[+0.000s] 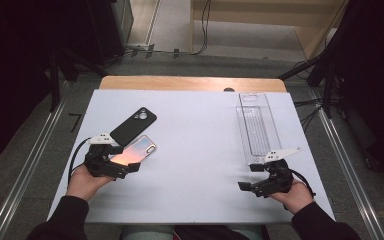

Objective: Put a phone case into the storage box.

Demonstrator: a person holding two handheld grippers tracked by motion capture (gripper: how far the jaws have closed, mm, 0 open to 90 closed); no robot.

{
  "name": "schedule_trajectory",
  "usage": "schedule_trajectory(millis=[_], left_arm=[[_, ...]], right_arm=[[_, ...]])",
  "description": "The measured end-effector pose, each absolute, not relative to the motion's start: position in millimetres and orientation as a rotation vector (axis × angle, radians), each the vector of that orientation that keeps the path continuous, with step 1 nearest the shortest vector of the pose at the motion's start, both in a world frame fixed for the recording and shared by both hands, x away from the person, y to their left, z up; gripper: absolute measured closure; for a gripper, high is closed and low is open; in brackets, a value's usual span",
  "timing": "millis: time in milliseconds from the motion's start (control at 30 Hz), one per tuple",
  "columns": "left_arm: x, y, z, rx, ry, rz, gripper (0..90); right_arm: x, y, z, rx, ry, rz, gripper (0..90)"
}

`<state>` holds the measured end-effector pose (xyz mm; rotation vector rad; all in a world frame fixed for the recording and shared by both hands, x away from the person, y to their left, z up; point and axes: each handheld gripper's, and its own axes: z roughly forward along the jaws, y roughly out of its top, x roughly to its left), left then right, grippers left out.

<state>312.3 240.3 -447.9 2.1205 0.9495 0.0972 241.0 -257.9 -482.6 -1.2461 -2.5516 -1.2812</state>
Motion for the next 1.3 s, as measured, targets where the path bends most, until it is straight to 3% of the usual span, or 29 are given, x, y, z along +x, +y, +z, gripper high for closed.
schedule_trajectory(millis=[467,1300], left_arm=[[345.2,259.6,-453.7,2.104,0.98,0.15,4.1],[347.6,251.4,-479.3,2.28,1.009,0.192,6.2]], right_arm=[[241.0,-258.0,-482.7,-1.245,-2.554,-1.28,6.8],[240.6,-257.9,-482.2,-1.245,-2.554,-1.281,6.8]])
